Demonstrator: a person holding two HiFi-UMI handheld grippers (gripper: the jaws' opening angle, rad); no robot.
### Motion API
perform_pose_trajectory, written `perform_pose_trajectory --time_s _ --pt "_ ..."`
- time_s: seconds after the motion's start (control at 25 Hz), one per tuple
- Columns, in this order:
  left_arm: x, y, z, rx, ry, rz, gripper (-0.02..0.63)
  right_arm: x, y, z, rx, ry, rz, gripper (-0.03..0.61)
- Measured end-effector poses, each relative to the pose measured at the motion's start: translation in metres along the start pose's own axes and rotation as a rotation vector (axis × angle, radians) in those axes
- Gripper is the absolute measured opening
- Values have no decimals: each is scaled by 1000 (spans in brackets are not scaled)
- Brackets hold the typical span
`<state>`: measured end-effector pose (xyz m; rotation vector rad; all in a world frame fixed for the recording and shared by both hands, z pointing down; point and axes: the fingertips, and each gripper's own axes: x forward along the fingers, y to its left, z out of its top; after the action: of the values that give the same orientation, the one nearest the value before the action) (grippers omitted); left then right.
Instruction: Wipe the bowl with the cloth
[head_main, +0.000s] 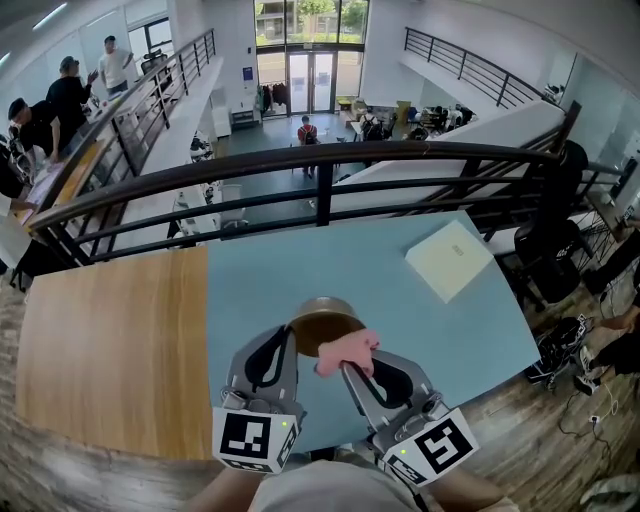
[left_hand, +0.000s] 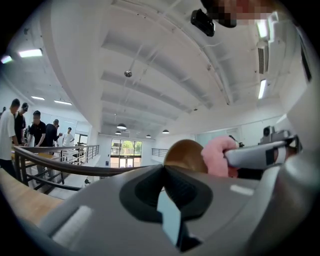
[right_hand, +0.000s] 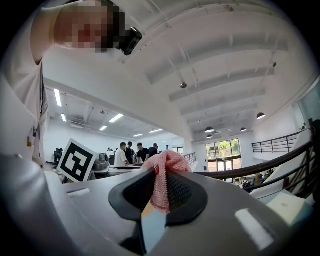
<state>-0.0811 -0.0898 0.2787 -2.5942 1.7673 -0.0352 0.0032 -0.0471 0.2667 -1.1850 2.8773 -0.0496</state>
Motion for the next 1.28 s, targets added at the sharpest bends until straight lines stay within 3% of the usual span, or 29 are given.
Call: perform_pose_trajectory --time_s 0.52,1.0,1.28 --pt "1 -34 -1 84 20 -47 5 29 -7 -12 0 63 -35 52" --pt "2 -28 -9 64 32 -23 8 36 -43 -25 58 75 -186 51" --pt "3 -25 -13 45 31 -3 11 35 -49 -51 20 133 -210 51"
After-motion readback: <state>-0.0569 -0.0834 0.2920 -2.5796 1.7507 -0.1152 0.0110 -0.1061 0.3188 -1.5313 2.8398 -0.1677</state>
